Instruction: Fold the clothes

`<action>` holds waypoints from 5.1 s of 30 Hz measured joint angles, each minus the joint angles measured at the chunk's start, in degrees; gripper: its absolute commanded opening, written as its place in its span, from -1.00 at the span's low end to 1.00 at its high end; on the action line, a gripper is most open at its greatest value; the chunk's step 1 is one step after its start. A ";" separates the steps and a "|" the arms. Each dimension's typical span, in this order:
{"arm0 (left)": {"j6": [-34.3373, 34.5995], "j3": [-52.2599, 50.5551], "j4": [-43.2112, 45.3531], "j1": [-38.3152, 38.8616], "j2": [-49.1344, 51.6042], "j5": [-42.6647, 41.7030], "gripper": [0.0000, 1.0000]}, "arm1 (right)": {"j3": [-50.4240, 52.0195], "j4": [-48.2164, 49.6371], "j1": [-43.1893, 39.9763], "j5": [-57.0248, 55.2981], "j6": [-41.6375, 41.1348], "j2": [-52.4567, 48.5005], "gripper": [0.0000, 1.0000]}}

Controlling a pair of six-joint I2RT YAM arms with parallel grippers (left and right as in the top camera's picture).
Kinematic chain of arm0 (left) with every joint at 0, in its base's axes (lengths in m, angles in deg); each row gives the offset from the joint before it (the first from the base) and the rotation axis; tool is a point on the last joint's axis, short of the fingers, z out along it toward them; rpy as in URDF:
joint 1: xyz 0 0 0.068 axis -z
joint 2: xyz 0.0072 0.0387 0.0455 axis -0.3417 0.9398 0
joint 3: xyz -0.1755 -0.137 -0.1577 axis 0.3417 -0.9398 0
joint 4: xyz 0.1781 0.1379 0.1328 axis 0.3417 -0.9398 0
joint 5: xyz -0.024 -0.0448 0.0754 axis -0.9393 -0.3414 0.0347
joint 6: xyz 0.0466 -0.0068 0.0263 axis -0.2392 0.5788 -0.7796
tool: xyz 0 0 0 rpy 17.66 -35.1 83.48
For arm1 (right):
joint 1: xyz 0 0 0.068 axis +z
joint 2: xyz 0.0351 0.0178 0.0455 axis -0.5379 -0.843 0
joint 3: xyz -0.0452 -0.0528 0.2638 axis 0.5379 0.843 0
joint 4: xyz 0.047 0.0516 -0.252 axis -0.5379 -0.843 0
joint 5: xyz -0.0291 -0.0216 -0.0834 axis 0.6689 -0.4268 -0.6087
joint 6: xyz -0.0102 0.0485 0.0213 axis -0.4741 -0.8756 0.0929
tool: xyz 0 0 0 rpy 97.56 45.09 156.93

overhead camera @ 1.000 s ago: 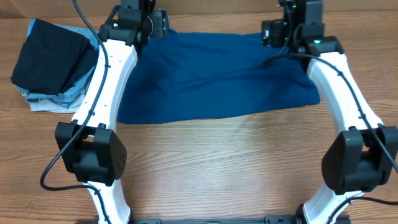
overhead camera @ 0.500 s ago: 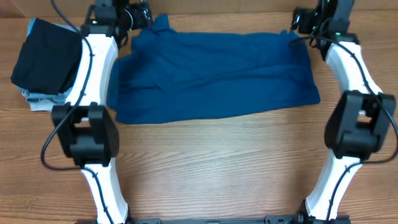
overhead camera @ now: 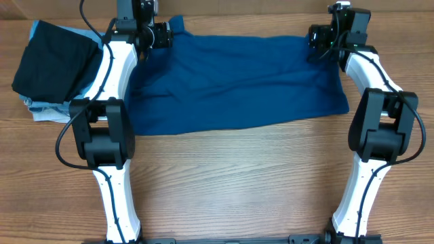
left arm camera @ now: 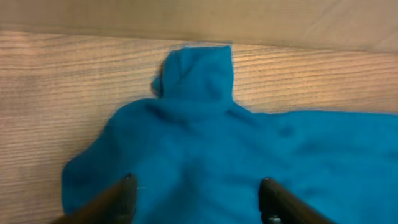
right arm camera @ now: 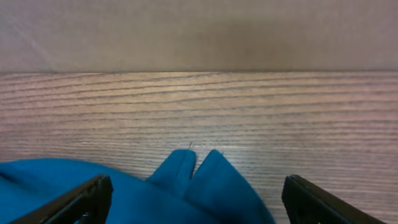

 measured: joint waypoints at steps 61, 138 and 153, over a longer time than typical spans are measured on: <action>13.81 -29.03 -34.73 6.01 -13.42 20.98 -0.87 | 23.17 -48.59 -5.40 -2.60 -12.92 16.70 -0.63; -12.20 13.29 -17.33 7.13 5.16 4.42 -0.44 | -0.15 -21.00 -5.05 -5.62 -0.92 3.39 -0.92; -11.96 13.29 -21.22 7.15 5.27 4.44 -0.81 | -0.35 -26.14 -5.05 4.92 3.39 -0.46 -0.92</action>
